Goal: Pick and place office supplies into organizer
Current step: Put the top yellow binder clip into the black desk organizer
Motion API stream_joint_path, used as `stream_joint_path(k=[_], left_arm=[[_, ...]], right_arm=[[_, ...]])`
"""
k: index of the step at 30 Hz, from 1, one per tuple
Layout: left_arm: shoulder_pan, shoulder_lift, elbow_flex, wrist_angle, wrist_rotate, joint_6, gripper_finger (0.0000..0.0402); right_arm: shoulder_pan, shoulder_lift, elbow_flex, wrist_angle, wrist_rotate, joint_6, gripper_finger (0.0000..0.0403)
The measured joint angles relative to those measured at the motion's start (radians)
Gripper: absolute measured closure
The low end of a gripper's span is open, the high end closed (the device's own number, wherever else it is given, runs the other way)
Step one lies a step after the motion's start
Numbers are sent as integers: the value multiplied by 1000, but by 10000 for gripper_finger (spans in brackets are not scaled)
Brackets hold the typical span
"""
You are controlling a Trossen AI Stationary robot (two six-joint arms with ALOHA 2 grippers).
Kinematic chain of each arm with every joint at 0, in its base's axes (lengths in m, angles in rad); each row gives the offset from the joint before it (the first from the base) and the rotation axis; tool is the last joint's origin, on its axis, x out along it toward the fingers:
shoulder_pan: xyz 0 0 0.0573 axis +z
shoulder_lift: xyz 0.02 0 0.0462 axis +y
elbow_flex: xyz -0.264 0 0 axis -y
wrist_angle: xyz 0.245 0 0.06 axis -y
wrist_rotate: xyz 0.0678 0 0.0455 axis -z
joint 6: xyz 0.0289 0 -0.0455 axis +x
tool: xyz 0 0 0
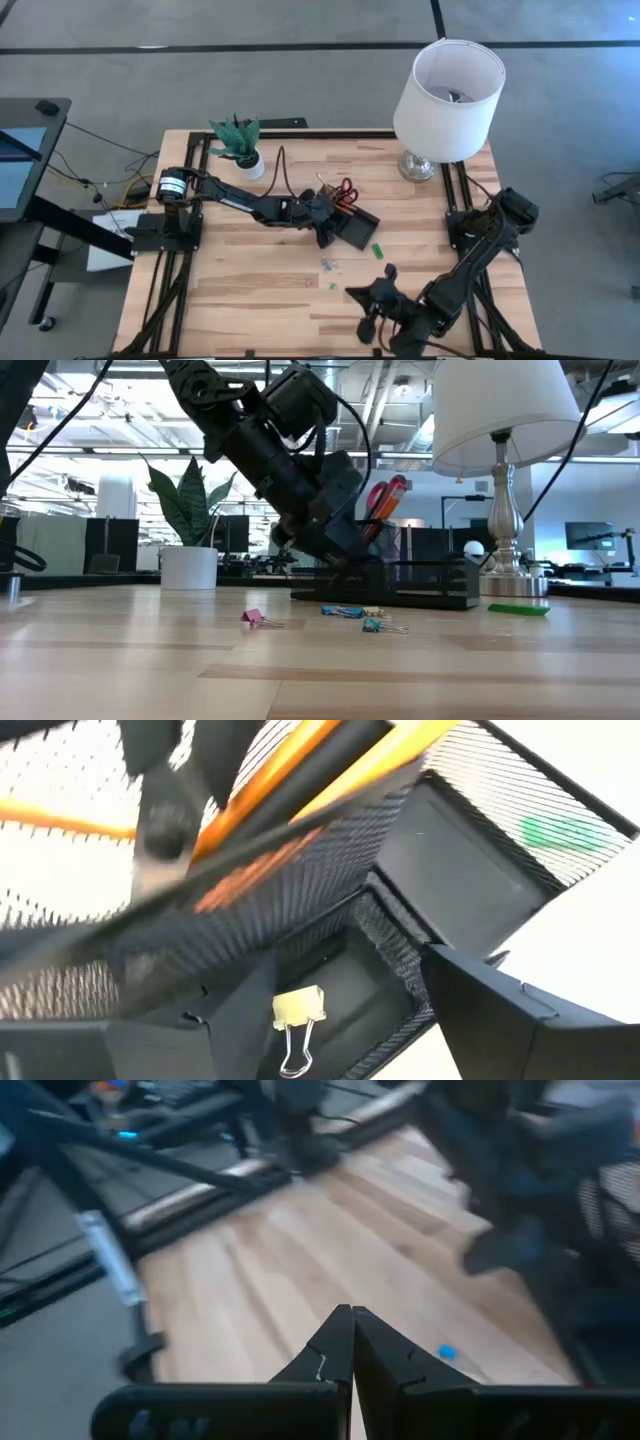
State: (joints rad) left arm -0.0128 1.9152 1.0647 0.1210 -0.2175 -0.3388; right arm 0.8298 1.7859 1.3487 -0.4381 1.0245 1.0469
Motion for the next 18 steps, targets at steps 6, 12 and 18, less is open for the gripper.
stream_joint_path(k=[6, 12, 18], left_arm=[[-1, 0, 64, -110, 30, 120, 166], [-1, -2, 104, -290, 22, 200, 166], [-2, -2, 104, -302, -17, 221, 167]], right_arm=[[-67, -57, 0, -221, -74, 185, 403], [-123, -165, 0, -335, -173, 200, 403], [-186, -216, 0, -361, -196, 134, 403]])
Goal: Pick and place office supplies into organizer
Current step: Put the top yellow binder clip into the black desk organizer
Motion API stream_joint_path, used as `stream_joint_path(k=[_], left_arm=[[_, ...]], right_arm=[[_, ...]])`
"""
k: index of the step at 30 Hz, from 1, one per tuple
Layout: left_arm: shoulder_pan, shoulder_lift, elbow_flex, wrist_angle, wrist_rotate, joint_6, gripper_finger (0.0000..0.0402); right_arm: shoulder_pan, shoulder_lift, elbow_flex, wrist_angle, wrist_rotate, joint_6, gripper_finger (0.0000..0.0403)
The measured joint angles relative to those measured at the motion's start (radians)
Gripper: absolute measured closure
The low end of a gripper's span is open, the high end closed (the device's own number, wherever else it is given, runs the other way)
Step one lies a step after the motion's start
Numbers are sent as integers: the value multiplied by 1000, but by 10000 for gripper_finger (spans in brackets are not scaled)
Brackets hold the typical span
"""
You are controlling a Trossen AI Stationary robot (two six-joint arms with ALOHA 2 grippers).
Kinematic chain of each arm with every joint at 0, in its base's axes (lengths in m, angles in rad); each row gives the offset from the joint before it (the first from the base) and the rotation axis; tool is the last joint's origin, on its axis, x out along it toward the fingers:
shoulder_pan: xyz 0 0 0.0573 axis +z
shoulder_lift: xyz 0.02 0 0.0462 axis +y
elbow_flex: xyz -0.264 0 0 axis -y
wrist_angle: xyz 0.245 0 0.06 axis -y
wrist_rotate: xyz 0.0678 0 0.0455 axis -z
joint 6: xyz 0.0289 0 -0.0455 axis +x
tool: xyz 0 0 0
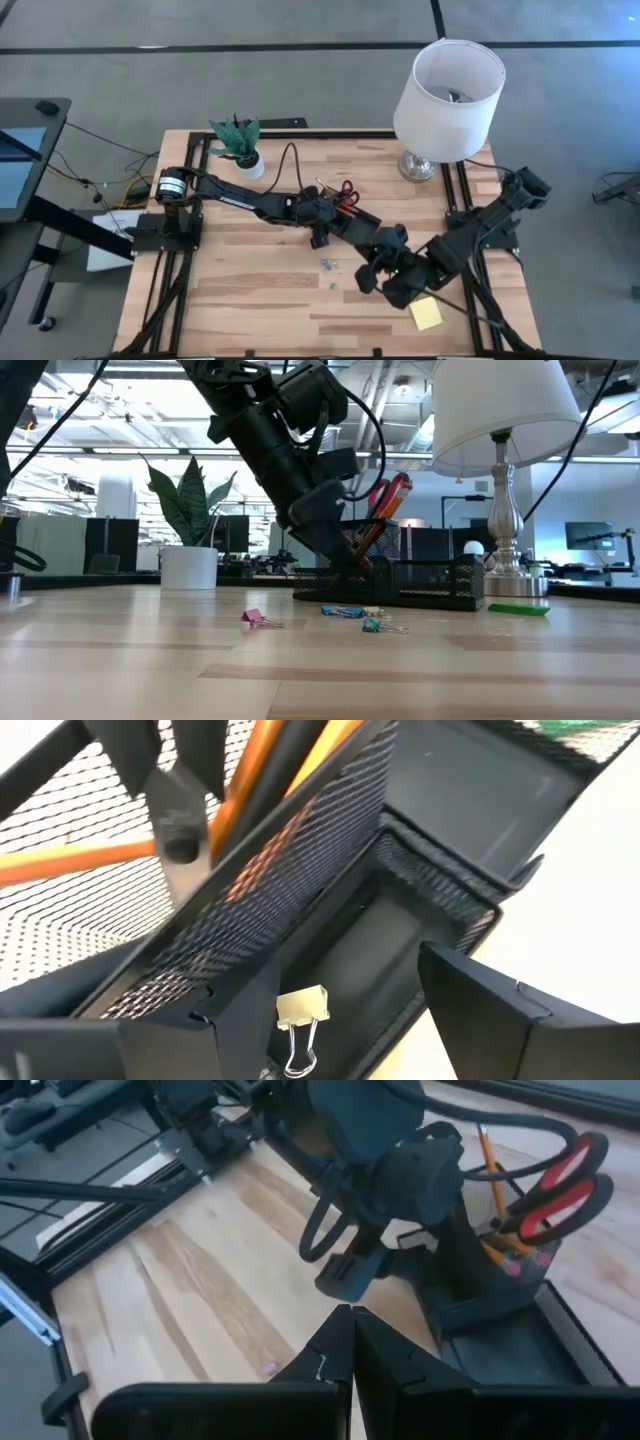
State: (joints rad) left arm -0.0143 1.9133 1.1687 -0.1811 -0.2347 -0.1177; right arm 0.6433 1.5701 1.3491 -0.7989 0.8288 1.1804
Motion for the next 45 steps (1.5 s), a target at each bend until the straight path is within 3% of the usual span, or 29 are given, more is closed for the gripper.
stream_joint_path(k=[7, 20, 31, 38, 42, 45], left_arm=[[0, 0, -2, 7, -12, -17, 167], [0, 3, -5, 65, -12, -76, 167], [15, 3, -5, 96, -40, -56, 167], [21, 3, -4, 125, -11, 44, 167], [20, 3, -4, 113, -67, 12, 167], [21, 3, -4, 54, -111, 84, 167]], right_arm=[[-39, 5, 0, 37, -46, -82, 403], [-44, 7, -1, 37, -53, -90, 403], [-44, 7, -1, 37, -46, -135, 403], [-43, 7, -1, 37, -48, -170, 403], [-43, 7, -1, 24, -50, -171, 403], [-45, 7, -1, 4, -68, -170, 403]])
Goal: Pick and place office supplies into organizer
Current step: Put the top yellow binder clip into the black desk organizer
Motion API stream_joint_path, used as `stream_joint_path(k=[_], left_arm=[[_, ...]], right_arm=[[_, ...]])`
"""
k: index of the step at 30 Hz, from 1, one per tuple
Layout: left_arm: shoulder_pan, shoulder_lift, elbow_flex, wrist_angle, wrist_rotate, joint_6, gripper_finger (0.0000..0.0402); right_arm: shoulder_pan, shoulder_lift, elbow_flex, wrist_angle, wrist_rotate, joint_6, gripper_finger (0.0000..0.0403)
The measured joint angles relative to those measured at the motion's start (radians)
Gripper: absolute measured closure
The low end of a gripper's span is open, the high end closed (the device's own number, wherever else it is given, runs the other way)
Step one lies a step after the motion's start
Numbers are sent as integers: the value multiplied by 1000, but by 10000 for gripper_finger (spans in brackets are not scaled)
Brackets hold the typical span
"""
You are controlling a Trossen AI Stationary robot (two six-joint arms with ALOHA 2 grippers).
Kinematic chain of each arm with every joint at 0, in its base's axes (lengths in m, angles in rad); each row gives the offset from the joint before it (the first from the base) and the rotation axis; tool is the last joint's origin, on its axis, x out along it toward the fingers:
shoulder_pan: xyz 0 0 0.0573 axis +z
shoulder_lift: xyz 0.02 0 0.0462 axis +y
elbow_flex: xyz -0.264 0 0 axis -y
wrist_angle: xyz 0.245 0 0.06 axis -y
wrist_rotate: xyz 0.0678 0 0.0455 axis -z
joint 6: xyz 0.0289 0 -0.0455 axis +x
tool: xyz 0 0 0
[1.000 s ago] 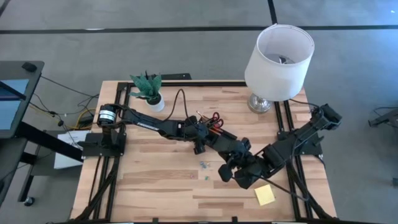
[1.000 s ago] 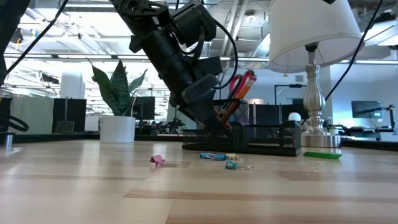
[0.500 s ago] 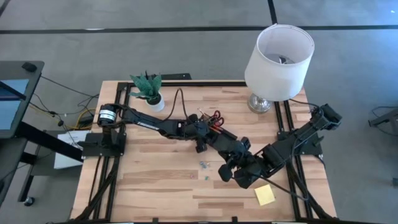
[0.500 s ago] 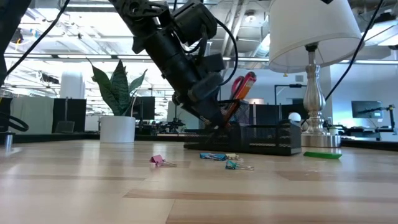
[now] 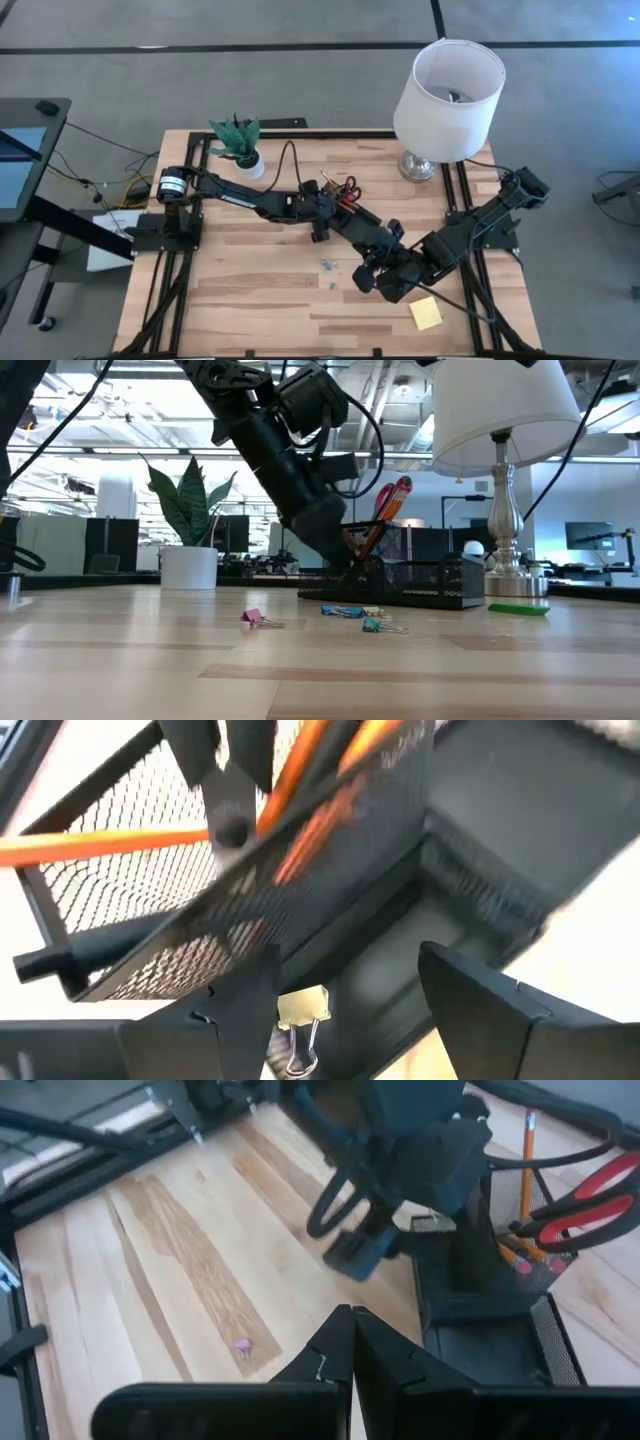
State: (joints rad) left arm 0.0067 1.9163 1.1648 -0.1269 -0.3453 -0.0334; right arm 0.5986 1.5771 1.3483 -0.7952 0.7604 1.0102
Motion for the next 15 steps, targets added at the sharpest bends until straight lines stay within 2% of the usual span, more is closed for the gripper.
stream_joint_path(k=[5, 10, 15], left_arm=[[-1, -1, -5, -17, 31, 80, 167], [-7, -1, -9, 36, -16, 35, 167], [-3, 0, -9, 45, -19, 7, 167]], right_arm=[[-28, 39, 0, -17, -27, 1, 403], [-65, 68, 0, -31, -54, 2, 403], [-62, 60, 0, -23, -29, 10, 403]])
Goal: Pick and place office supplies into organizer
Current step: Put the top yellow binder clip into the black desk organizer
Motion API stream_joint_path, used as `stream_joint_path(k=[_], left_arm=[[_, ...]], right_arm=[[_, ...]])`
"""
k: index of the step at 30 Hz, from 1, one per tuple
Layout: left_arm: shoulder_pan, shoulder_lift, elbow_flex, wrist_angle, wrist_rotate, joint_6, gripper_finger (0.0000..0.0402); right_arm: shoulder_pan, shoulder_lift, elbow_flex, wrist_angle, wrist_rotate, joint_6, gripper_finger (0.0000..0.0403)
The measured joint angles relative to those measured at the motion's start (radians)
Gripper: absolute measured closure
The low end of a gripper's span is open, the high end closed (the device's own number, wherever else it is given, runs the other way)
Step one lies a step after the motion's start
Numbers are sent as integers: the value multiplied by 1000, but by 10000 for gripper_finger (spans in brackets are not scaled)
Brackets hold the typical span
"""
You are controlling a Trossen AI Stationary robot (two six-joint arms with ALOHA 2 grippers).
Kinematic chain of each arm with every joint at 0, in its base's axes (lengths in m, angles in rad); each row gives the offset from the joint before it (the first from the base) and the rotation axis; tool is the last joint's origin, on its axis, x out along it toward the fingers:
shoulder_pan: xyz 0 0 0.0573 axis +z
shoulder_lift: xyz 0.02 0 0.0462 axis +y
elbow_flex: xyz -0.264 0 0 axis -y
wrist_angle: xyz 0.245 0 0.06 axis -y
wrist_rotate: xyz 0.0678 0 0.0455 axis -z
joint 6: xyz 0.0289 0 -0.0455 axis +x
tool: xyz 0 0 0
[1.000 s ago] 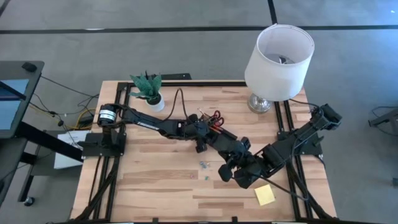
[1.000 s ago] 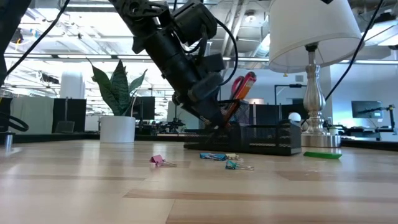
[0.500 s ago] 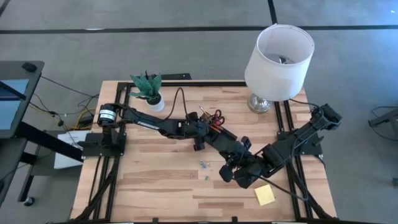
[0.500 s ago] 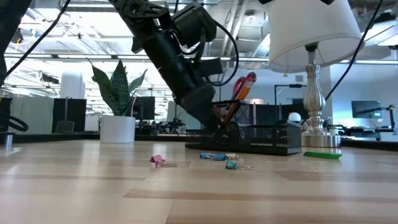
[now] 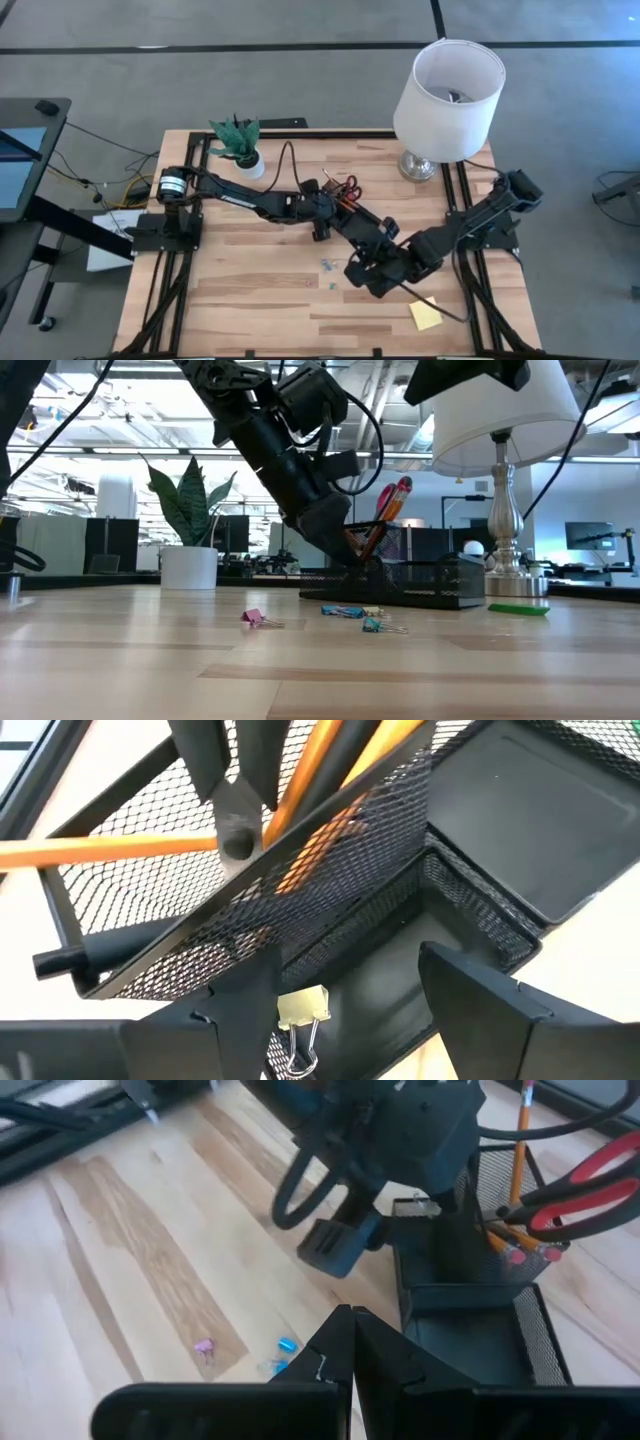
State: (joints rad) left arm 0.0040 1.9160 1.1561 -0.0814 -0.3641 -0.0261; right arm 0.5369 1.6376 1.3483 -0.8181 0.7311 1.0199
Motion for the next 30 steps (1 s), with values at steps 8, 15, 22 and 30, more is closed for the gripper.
stream_joint_path(k=[8, 15, 22, 30], left_arm=[[-1, 0, 0, 5, 3, -28, 166], [-4, 0, 1, -72, -5, -184, 166], [-4, -2, 3, -106, -18, -184, 166], [-4, 0, 0, -33, -5, -212, 166]], right_arm=[[1, -3, 0, 3, -19, -8, 403], [41, -3, 0, -1, -23, -58, 403], [112, -3, 0, -49, -26, -60, 403], [150, -3, 0, -49, -26, -60, 403]])
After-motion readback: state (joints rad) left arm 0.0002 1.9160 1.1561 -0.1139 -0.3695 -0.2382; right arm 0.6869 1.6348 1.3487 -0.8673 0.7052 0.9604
